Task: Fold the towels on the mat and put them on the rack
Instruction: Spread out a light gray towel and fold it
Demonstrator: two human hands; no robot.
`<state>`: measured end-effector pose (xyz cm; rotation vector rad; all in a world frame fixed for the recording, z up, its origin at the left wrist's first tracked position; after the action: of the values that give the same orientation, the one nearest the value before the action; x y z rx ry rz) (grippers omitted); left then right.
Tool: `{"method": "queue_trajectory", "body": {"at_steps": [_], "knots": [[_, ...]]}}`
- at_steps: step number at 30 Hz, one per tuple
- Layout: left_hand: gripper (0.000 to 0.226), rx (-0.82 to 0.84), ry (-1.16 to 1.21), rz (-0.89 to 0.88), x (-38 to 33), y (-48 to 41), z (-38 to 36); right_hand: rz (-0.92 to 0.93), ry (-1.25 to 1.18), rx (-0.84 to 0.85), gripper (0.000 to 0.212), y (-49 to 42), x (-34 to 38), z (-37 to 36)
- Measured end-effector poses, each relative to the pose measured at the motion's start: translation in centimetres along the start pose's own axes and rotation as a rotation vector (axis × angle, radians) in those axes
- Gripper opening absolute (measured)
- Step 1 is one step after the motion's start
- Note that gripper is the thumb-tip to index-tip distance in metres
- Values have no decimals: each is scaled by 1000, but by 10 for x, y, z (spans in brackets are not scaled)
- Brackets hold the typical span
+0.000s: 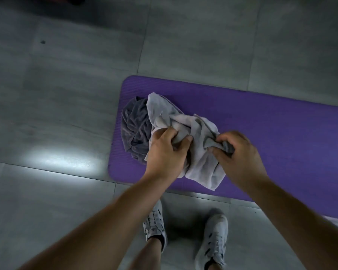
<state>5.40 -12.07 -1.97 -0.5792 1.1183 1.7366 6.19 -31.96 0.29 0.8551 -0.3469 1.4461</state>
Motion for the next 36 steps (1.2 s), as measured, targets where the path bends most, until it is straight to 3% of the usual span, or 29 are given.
{"method": "queue_trajectory", "body": {"at_steps": [9, 18, 23, 27, 31, 33, 36], "knots": [[29, 31, 34, -26, -117, 60, -98, -31, -56, -96, 22, 55, -70, 124], [29, 62, 167, 4, -181, 97, -272, 20, -74, -105, 16, 85, -213, 230], [28, 188, 183, 57, -149, 67, -376, -18, 22, -149, 12, 73, -324, 237], [31, 297, 57, 43, -77, 11, -464, -76, 126, -197, 12, 39, -433, 190], [24, 471, -248, 98, 18, -27, -526, -253, 252, 23, 11, 15, -532, 115], [25, 450, -289, 119, 48, -40, -538, -279, 287, 115, 25, 11, -559, 91], [17, 350, -150, 142, 58, -52, -542, -257, 189, 32, 34, 6, -576, 86]]}}
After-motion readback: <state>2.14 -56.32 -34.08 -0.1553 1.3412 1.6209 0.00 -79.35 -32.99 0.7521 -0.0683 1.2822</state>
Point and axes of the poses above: each hand's wrist, its own y-axis away from the middle knuckle, its own z-axis out of the back of the hand, x = y × z, the point moved 6 cm from there along -y, towards the middle knuckle
